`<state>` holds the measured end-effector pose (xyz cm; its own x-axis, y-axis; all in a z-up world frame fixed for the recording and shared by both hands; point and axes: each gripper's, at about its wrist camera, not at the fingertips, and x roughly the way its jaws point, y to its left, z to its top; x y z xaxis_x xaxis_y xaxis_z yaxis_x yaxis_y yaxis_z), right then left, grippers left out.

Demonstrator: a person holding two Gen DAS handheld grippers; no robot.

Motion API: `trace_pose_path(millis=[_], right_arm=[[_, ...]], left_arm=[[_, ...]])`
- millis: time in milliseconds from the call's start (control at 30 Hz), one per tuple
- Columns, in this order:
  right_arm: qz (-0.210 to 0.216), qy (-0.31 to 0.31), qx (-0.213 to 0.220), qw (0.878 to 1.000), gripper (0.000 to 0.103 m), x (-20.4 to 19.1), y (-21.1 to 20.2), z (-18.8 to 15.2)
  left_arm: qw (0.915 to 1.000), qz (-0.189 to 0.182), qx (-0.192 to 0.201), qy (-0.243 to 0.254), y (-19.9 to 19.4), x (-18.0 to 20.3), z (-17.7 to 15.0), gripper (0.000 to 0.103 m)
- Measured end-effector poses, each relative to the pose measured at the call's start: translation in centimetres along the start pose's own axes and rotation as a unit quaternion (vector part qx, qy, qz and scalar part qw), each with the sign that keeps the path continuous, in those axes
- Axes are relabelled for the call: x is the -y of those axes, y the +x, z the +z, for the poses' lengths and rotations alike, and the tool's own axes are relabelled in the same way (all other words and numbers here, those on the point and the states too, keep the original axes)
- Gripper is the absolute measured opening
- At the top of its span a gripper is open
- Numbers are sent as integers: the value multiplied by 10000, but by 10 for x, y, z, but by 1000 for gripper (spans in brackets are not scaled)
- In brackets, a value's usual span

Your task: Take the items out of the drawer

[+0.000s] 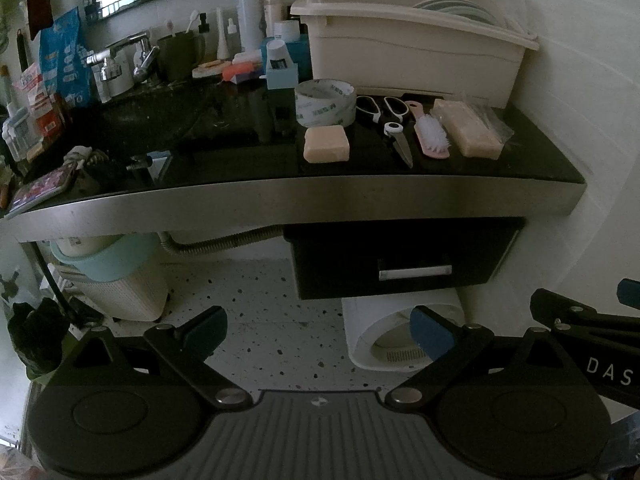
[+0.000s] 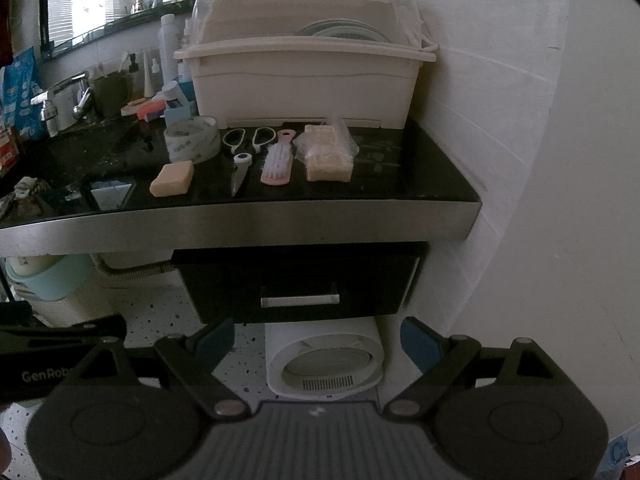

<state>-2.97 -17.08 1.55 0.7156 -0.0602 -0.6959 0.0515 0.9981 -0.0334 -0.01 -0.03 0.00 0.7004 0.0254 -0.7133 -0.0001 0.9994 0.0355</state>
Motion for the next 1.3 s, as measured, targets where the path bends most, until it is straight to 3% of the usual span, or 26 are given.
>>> trace_pose_path(millis=[1300], right_arm=[[107,8,-11,9999,90,-2,-1,-1]], left_arm=[[10000,16,-8,-32,1,-2,-2,98]])
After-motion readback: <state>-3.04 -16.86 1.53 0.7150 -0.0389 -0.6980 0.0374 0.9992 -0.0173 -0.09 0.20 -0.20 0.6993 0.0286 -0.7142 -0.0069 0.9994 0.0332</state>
